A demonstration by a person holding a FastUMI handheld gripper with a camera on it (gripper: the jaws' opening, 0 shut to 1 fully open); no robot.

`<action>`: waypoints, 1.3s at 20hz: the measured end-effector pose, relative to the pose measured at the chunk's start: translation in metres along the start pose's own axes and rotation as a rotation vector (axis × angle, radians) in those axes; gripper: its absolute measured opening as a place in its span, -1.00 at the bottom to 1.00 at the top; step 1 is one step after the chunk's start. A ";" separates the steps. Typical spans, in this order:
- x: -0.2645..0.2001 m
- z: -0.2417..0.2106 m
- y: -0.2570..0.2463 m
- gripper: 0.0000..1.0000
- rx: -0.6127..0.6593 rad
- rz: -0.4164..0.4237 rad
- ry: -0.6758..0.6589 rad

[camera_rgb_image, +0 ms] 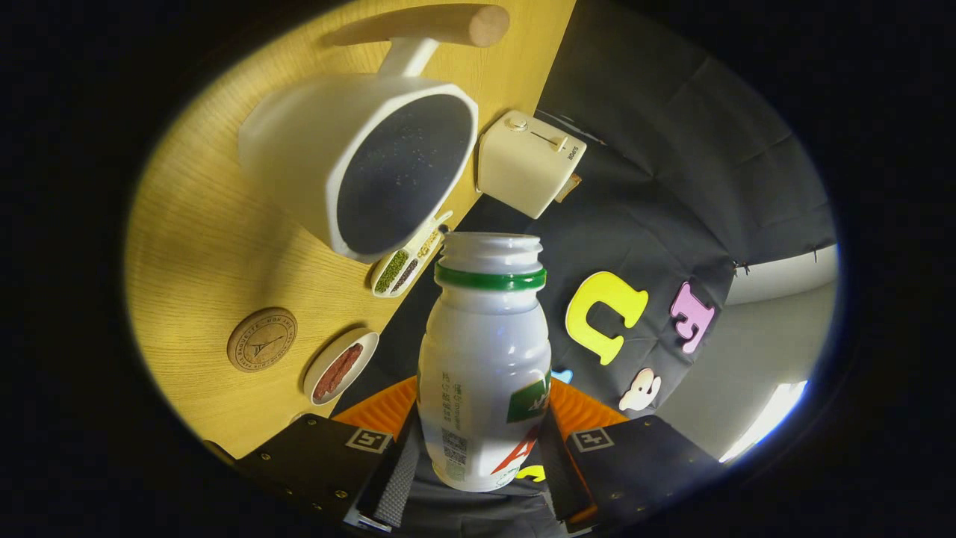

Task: Take the bottle from table, then pour the juice into the cup, finally place the bottle on the coaster

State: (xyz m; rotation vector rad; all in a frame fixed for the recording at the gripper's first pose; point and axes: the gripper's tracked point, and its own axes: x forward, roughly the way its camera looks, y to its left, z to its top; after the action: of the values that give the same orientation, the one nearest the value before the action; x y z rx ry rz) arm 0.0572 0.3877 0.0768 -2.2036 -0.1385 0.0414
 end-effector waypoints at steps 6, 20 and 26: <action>-0.001 0.004 -0.002 0.45 -0.004 -0.002 -0.005; 0.001 0.021 0.014 0.45 0.104 0.034 -0.046; 0.002 0.018 0.026 0.45 0.292 0.085 -0.054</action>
State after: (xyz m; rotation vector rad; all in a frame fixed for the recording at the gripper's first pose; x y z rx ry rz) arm 0.0600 0.3869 0.0458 -1.9168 -0.0638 0.1587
